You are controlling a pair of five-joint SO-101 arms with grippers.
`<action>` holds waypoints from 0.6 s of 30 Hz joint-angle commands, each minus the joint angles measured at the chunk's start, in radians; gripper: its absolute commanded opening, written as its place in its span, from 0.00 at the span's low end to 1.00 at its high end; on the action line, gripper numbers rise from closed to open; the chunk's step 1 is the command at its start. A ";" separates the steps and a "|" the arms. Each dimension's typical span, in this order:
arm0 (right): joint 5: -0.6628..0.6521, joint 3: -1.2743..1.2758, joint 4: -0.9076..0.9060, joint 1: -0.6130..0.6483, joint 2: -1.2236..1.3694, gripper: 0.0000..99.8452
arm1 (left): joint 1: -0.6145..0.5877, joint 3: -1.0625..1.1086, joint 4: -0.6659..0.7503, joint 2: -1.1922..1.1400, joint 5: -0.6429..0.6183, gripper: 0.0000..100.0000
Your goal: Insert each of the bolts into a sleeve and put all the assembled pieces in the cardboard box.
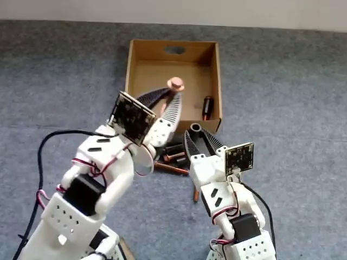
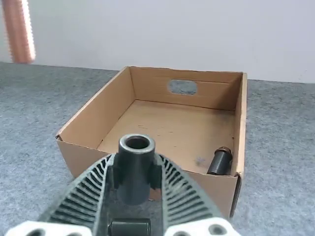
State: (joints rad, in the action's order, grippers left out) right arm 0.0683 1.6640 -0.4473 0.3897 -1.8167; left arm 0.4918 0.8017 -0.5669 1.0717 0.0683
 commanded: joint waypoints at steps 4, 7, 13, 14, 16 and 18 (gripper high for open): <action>-0.005 0.002 0.028 0.002 -0.015 0.01 | 0.030 0.039 0.089 0.019 -0.250 0.01; -0.005 0.002 0.028 0.002 -0.015 0.01 | 0.044 0.036 0.091 0.018 -0.311 0.01; -0.005 0.002 0.028 0.002 -0.015 0.01 | 0.096 0.061 0.229 -0.062 -0.244 0.01; -0.005 0.004 0.028 0.001 -0.015 0.01 | 0.096 0.059 0.256 -0.093 -0.238 0.01; -0.005 0.005 0.028 0.001 -0.015 0.01 | 0.096 0.056 0.290 -0.151 -0.238 0.01; -0.005 0.005 0.028 0.001 -0.015 0.01 | 0.096 0.056 0.299 -0.188 -0.238 0.01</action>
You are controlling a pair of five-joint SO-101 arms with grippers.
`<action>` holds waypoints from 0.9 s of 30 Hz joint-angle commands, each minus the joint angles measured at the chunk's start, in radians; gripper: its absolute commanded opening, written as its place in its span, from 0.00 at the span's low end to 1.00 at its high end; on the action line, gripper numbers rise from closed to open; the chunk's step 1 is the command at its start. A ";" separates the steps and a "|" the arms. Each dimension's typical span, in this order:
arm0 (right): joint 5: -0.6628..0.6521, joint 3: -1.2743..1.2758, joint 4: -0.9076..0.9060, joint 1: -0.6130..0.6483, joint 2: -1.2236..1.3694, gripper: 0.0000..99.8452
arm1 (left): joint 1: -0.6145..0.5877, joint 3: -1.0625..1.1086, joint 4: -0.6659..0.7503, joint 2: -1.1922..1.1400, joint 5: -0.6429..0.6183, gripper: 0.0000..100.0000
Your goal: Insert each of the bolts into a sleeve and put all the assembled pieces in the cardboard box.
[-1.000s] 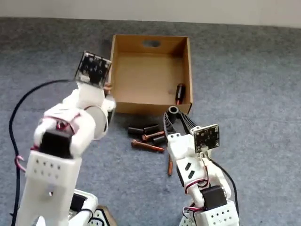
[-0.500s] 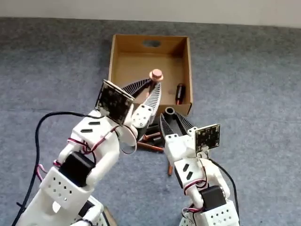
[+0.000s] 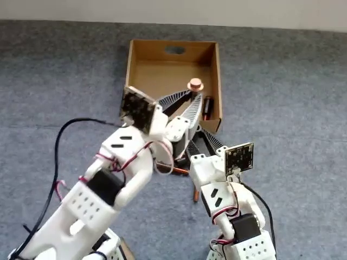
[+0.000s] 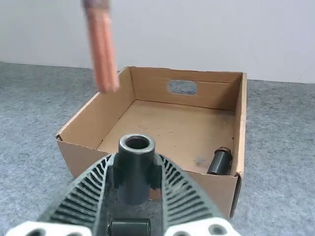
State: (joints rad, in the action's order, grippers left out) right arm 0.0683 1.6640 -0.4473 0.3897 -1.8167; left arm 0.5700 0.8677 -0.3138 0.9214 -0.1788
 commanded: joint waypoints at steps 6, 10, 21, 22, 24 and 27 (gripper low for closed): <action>-0.005 0.007 0.028 0.001 -0.015 0.01 | 0.018 -0.004 0.046 -0.047 0.009 0.01; -0.005 0.007 0.028 0.001 -0.015 0.01 | 0.018 -0.002 0.046 -0.051 0.009 0.01; -0.005 0.007 0.028 0.001 -0.015 0.01 | 0.018 0.045 0.051 -0.051 0.012 0.01; -0.005 0.007 0.028 0.001 -0.015 0.01 | 0.018 0.044 0.051 -0.051 0.012 0.01; -0.005 0.007 0.028 0.001 -0.015 0.01 | 0.018 0.044 0.051 -0.051 0.012 0.01; -0.005 0.008 0.028 0.001 -0.015 0.01 | 0.025 0.044 0.051 -0.051 0.012 0.01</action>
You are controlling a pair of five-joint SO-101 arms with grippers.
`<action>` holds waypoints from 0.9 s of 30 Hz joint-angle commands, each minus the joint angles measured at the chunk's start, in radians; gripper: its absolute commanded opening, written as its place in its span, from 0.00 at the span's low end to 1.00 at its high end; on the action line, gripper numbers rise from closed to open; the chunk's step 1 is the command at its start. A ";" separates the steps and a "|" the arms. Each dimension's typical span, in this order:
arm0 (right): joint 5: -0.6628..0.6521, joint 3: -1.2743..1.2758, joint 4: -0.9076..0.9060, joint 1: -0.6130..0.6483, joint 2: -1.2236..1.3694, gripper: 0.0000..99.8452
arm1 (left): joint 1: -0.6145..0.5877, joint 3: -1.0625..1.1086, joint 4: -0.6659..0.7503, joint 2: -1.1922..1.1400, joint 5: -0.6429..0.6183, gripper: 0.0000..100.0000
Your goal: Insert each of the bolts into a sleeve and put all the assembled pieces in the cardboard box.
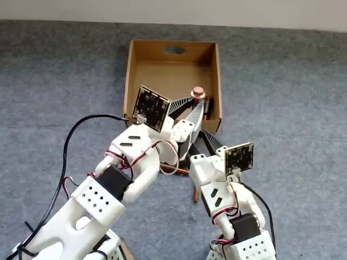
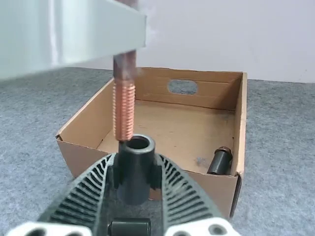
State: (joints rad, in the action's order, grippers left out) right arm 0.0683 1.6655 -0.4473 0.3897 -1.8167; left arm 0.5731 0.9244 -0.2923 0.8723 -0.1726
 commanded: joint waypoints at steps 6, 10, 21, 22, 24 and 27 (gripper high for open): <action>-0.005 0.007 0.028 0.001 -0.015 0.01 | 0.039 -0.012 0.078 -0.004 0.006 0.01; -0.005 0.007 0.028 0.001 -0.015 0.01 | 0.041 -0.008 0.081 -0.004 0.006 0.01; -0.005 0.007 0.028 0.001 -0.016 0.01 | 0.033 0.068 0.081 -0.002 0.008 0.01; -0.005 0.007 0.028 0.001 -0.016 0.01 | 0.033 0.070 0.081 -0.002 0.008 0.01; -0.005 0.008 0.028 0.001 -0.016 0.01 | 0.033 0.070 0.080 0.002 0.008 0.01; -0.005 0.008 0.028 -0.001 -0.016 0.01 | 0.033 0.070 0.057 0.007 0.008 0.01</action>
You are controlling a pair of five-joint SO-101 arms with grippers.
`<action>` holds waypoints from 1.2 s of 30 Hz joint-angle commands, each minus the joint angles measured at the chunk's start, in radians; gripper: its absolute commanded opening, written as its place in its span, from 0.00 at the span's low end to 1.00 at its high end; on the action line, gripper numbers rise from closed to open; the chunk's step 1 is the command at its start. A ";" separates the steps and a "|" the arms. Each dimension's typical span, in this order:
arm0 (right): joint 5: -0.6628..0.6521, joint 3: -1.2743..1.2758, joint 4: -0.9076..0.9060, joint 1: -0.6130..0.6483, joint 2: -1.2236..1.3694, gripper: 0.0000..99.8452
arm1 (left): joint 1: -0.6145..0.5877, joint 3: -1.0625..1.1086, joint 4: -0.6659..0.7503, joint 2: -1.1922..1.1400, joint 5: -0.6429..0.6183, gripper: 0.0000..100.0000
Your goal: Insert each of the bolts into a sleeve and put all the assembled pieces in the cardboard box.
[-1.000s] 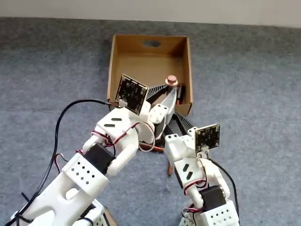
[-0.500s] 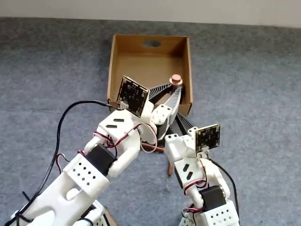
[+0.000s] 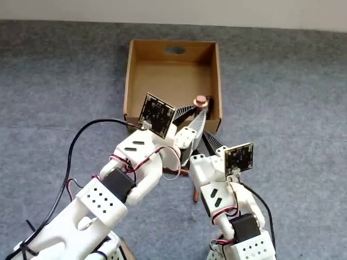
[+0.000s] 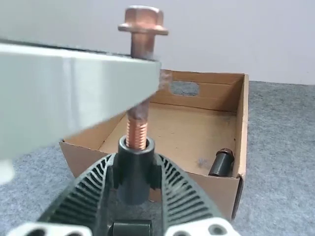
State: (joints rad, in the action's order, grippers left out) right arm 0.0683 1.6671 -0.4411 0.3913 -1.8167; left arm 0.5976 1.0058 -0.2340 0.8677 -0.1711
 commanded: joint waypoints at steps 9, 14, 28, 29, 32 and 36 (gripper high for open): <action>-0.005 0.007 0.022 -0.005 -0.016 0.01 | -0.042 -0.016 -0.158 0.012 0.006 0.01; 0.000 0.004 0.022 -0.053 -0.016 0.01 | -0.061 -0.016 -0.219 0.012 0.006 0.01; -0.003 0.007 0.022 -0.054 -0.016 0.01 | -0.050 -0.125 -0.568 0.013 0.006 0.17; -0.003 0.007 0.022 -0.054 -0.016 0.01 | -0.051 -0.162 -0.624 0.013 0.006 0.17; -0.005 0.008 0.022 -0.054 -0.016 0.01 | -0.085 -0.266 -0.807 0.013 0.009 0.17; -0.005 0.008 0.022 -0.054 -0.016 0.01 | -0.265 -0.337 -0.916 0.013 0.009 0.17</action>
State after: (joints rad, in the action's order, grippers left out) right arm 0.0683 1.6671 -0.4427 0.3529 -1.8151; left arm 0.4580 0.7327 -1.0825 0.8738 -0.1695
